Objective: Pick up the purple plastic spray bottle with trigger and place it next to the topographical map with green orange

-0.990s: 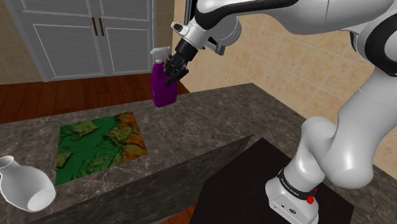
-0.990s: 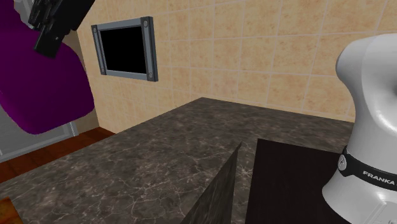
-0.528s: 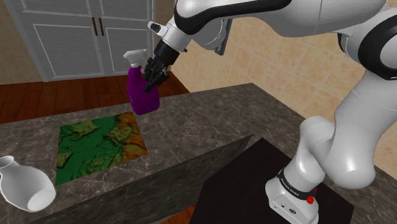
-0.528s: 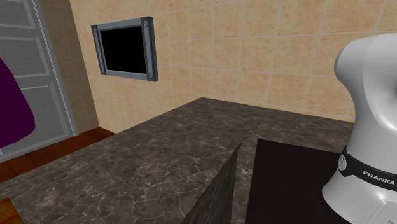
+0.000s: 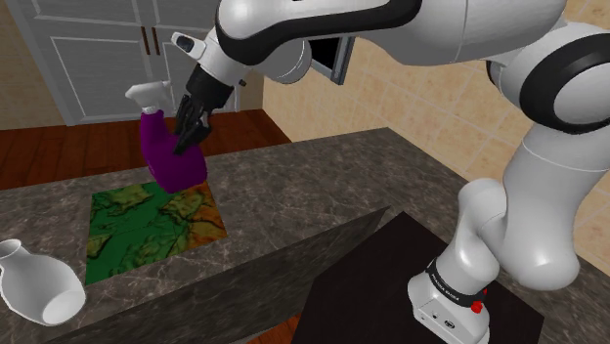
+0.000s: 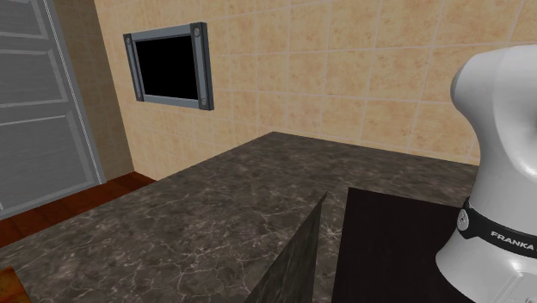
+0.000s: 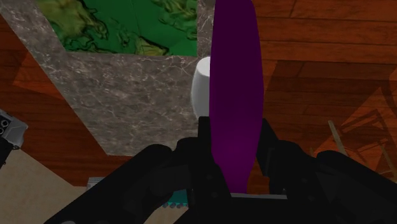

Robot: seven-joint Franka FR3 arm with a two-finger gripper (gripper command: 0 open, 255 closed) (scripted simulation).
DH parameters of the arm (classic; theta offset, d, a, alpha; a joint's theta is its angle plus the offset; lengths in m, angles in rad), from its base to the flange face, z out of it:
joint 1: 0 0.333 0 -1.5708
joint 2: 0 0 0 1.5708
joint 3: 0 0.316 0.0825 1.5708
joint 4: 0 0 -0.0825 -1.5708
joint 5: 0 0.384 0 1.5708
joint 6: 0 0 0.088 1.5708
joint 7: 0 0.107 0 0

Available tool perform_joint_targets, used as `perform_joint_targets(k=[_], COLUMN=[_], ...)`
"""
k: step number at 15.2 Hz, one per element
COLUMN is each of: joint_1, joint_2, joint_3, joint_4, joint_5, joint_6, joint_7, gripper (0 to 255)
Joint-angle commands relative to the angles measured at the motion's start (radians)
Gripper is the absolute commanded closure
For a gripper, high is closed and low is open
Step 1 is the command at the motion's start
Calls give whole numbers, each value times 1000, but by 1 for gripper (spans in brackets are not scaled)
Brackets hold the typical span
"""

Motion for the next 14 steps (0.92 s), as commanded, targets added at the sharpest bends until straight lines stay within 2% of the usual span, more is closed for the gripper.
perform_joint_targets(k=[1,6,14], joint_1=[19,59,57], joint_2=[42,172,195], joint_3=[13,37,52], joint_4=[54,230,160], joint_5=[-6,-26,12], joint_6=[4,-9,75], joint_7=[41,146,94], gripper=[255,255,255])
